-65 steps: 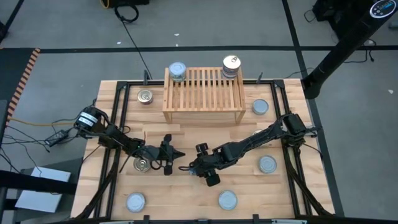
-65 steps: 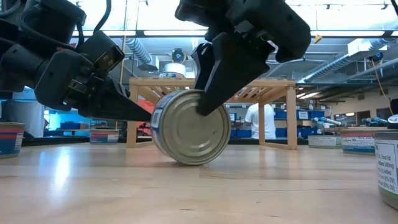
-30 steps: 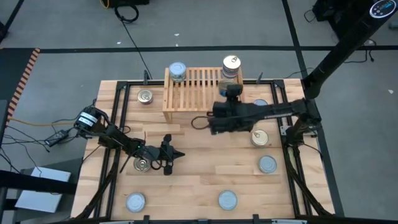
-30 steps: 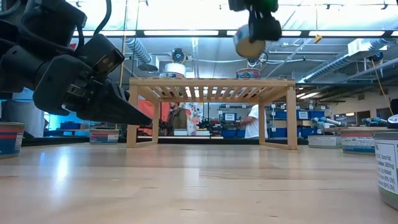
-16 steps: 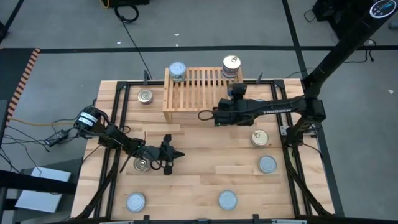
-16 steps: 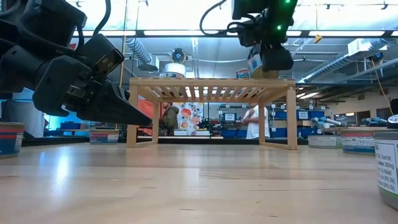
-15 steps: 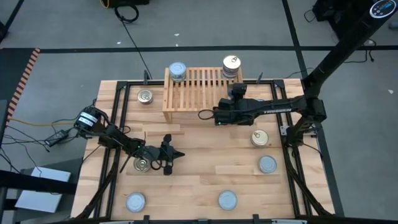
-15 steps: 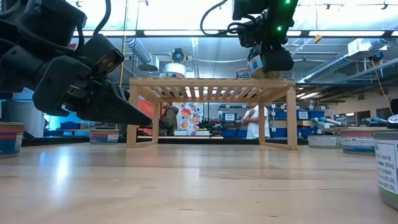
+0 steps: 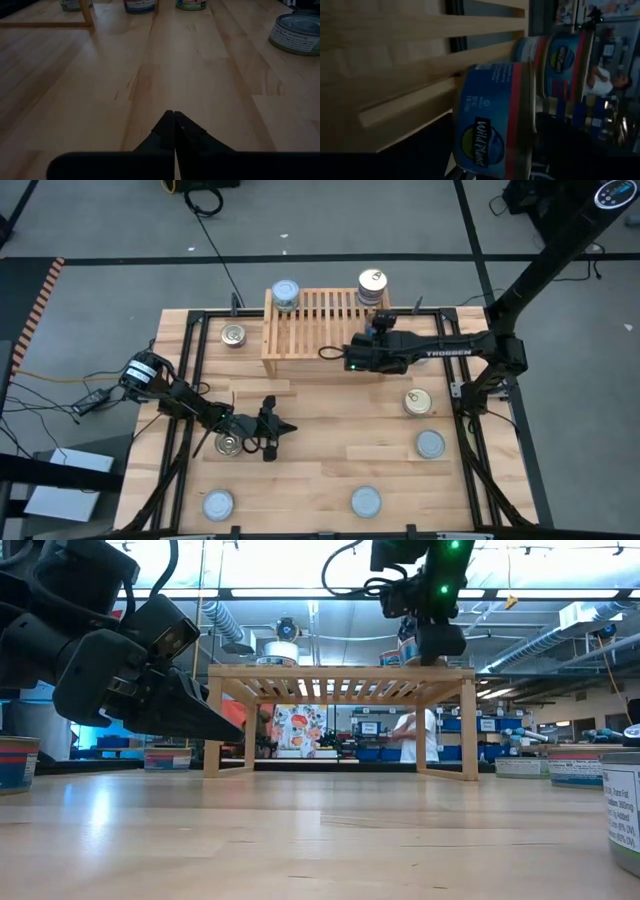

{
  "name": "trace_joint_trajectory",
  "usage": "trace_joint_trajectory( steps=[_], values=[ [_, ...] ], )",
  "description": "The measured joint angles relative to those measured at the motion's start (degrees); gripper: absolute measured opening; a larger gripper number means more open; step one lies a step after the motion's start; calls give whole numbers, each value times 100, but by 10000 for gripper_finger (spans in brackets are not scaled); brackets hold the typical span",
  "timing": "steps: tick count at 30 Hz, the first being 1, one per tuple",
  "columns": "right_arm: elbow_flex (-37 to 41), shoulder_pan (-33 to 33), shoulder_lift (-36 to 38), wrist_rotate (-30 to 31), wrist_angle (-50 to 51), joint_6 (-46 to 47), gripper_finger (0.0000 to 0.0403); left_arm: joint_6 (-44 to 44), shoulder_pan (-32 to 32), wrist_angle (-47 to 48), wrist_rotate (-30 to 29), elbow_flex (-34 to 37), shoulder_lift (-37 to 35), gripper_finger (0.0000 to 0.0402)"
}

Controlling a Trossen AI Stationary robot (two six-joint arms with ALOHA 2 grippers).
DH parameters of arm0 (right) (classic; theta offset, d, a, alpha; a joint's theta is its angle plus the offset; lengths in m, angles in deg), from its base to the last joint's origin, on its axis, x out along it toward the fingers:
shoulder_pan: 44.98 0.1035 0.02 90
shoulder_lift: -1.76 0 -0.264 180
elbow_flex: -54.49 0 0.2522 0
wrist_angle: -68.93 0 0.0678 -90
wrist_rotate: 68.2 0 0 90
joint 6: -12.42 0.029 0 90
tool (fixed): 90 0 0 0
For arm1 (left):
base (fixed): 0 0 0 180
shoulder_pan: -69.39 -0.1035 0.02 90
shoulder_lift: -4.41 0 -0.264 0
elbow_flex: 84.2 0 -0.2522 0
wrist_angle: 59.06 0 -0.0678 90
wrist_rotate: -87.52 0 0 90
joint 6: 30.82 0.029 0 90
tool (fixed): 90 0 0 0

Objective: Stack canned seafood by type on shelf
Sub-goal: Put the blue tuna can on the shelf

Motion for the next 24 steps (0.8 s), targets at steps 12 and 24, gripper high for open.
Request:
trace_joint_trajectory(
  steps=[12,24],
  values=[
    [0,-160,0,-563,-525,-286,290,-4,0,2,0,0,0,1],
    [0,-291,153,-868,-923,-535,290,-46,2,7,102,0,0,1]
  ],
)
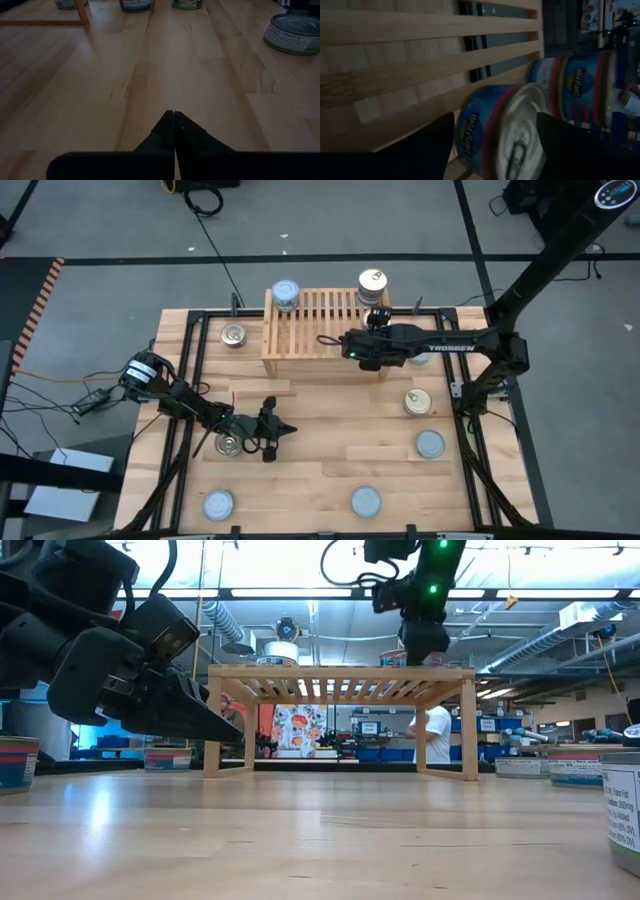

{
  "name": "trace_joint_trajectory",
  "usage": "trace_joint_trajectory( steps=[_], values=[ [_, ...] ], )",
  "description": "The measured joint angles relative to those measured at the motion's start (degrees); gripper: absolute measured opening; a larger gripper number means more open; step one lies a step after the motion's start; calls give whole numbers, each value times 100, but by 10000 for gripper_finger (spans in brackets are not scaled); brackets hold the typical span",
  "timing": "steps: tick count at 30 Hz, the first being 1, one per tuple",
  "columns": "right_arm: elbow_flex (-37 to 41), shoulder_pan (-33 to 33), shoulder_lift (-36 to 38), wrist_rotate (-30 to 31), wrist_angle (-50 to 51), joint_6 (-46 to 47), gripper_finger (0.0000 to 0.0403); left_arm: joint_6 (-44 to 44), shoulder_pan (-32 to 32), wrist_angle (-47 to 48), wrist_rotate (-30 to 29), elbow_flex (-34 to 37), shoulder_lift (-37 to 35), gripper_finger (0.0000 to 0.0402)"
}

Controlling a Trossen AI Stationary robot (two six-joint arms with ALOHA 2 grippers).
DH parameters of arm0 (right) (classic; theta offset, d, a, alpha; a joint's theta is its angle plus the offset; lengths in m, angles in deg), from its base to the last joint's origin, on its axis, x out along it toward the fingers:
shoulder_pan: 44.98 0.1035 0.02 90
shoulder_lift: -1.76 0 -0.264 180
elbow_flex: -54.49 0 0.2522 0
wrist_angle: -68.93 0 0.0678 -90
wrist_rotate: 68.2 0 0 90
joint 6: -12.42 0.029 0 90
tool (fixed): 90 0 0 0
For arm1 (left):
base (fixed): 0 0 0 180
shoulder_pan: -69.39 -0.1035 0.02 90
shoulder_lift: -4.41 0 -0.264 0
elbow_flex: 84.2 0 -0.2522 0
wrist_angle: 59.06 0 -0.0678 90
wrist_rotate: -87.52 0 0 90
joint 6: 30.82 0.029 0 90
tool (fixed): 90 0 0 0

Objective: Stack canned seafood by type on shelf
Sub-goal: Put the blue tuna can on the shelf

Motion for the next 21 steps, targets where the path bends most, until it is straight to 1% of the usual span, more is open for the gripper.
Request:
trace_joint_trajectory(
  steps=[5,9,11,14,18,20,21],
  values=[
    [0,169,391,-155,-1,194,276,2,-1,1,6,0,0,1],
    [-2,272,836,-385,89,756,239,2,-2,-3,8,0,0,1],
    [-2,307,1038,-510,197,982,211,4,-2,-1,8,0,0,1],
    [-2,369,1296,-719,382,1206,157,4,-2,-3,8,0,0,1],
    [-2,371,1496,-748,498,1464,73,7,-2,-4,8,0,0,1],
    [-2,266,1530,-750,492,1550,28,7,-2,-5,8,0,0,1],
    [-2,202,1534,-750,475,1554,15,7,-2,-5,8,0,0,1]
  ],
)
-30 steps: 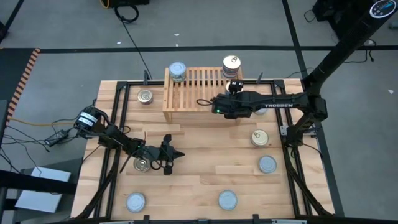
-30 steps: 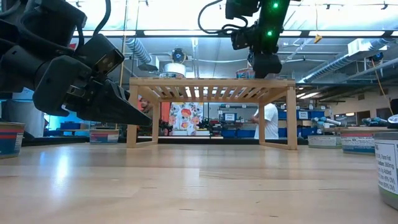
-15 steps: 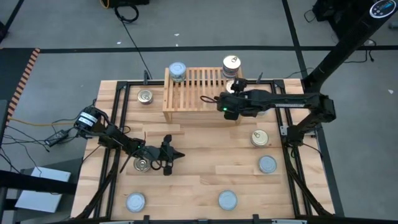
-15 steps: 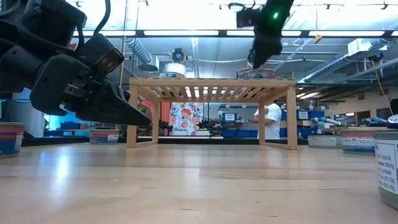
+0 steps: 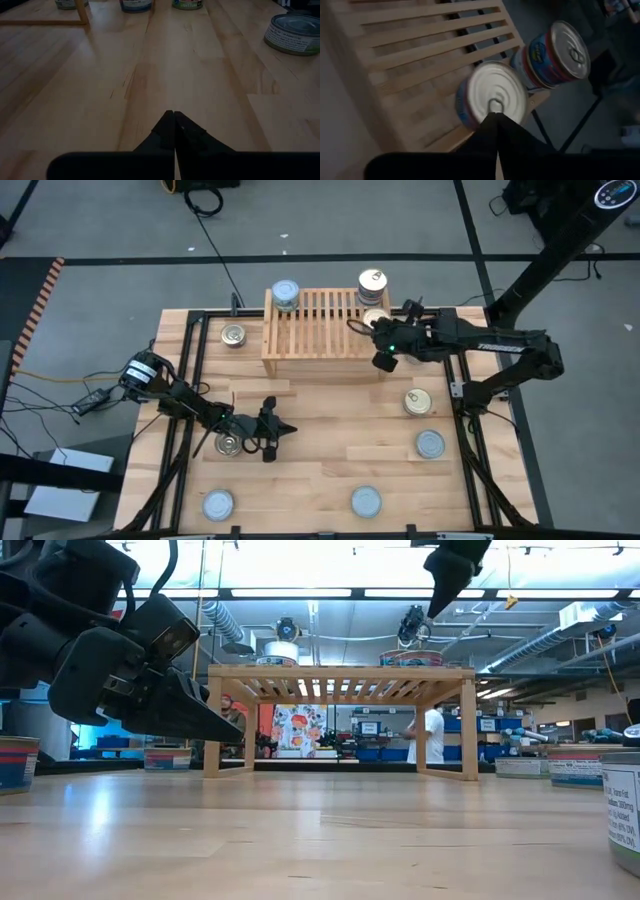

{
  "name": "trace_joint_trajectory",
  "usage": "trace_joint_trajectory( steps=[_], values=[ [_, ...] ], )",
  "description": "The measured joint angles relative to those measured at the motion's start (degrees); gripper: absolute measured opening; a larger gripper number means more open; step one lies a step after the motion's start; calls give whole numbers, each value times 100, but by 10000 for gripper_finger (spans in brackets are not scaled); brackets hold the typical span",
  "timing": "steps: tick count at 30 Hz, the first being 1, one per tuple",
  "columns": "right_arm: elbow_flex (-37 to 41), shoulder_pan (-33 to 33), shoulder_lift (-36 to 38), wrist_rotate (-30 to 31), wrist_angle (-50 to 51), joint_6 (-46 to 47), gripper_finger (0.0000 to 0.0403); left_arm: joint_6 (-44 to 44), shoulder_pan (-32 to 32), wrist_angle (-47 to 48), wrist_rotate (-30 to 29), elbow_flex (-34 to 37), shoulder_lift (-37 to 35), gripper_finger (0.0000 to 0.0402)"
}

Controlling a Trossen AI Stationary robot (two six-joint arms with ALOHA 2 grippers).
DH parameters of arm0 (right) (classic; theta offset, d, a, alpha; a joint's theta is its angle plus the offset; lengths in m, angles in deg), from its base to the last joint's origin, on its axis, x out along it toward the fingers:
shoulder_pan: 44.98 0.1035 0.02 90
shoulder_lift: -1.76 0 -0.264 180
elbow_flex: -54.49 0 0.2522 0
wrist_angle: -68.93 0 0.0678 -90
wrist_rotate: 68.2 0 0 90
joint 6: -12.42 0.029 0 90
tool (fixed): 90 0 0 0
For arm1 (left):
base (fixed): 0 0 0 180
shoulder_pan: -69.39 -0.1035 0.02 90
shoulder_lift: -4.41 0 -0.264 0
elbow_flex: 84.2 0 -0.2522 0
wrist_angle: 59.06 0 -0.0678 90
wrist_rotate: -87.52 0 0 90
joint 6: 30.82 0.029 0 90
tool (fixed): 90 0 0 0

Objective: Stack canned seafood by type on shelf
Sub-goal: Put the blue tuna can on the shelf

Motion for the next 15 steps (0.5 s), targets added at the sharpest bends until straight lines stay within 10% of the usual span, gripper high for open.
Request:
trace_joint_trajectory(
  steps=[15],
  values=[
    [2,-1357,-638,-1911,-690,-339,10,37,0,22,0,-2,0,1]
  ],
)
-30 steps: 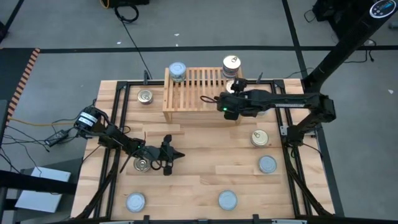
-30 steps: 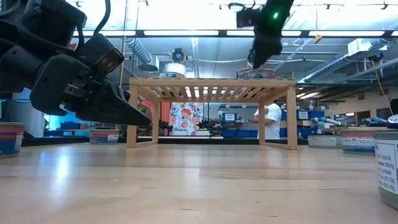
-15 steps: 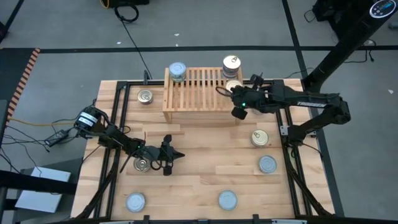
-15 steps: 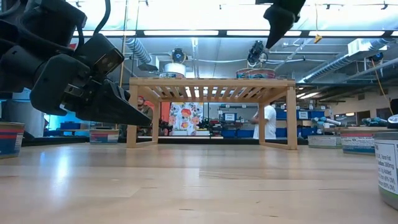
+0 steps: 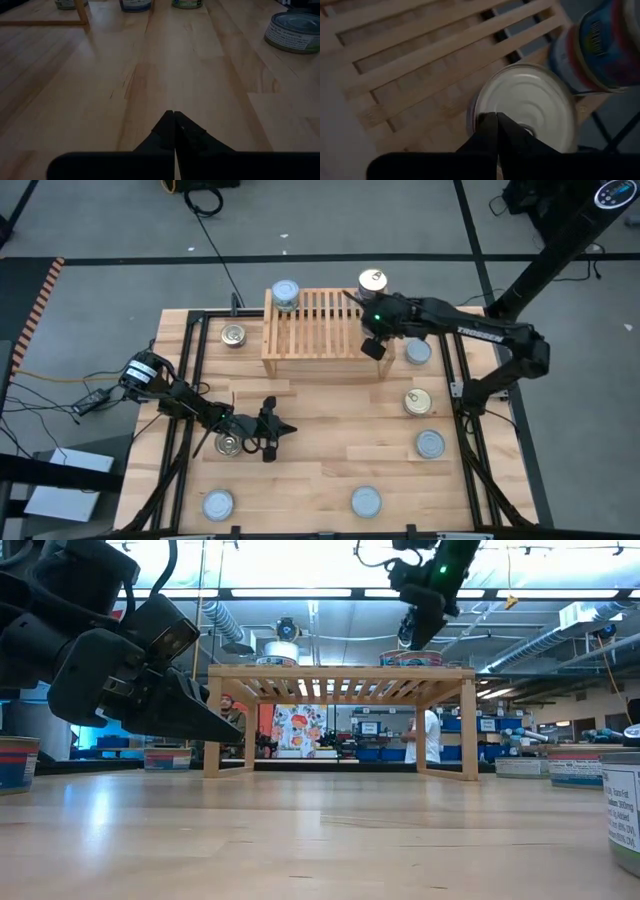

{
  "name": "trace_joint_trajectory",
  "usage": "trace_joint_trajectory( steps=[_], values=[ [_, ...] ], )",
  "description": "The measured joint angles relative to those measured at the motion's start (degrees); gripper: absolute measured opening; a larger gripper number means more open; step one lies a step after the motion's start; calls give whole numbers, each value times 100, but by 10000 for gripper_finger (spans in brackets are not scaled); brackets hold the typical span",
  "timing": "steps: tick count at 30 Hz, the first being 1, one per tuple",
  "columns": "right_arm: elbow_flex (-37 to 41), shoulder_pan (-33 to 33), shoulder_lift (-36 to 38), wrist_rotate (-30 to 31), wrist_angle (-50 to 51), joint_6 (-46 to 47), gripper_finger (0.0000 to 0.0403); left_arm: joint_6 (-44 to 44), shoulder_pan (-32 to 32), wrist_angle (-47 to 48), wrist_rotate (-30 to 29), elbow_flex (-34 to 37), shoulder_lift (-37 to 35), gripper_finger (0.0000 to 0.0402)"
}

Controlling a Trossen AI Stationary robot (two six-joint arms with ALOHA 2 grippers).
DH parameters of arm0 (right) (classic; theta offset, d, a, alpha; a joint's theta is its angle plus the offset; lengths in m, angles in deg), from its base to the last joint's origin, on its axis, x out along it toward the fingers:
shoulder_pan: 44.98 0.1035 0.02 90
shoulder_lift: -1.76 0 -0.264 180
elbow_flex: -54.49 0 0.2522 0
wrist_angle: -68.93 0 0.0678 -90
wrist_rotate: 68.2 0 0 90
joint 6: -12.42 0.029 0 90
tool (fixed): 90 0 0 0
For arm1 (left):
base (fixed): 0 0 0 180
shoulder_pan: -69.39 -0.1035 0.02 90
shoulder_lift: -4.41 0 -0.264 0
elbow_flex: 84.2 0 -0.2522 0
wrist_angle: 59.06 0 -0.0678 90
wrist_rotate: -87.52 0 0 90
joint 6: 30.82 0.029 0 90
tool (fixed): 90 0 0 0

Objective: Stack canned seafood by type on shelf
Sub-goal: Put the blue tuna can on the shelf

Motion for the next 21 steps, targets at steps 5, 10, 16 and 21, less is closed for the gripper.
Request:
trace_joint_trajectory(
  steps=[5,10,16,21],
  values=[
    [-28,-137,-212,-77,-192,-25,5,0,0,4,0,0,0,1],
    [-22,-156,-261,-73,-365,-53,7,0,0,17,0,0,0,1],
    [-13,-154,-239,-108,-391,-73,7,-2,0,23,0,0,0,1],
    [28,114,50,-194,-370,-268,6,-2,0,23,0,0,0,1]
  ],
)
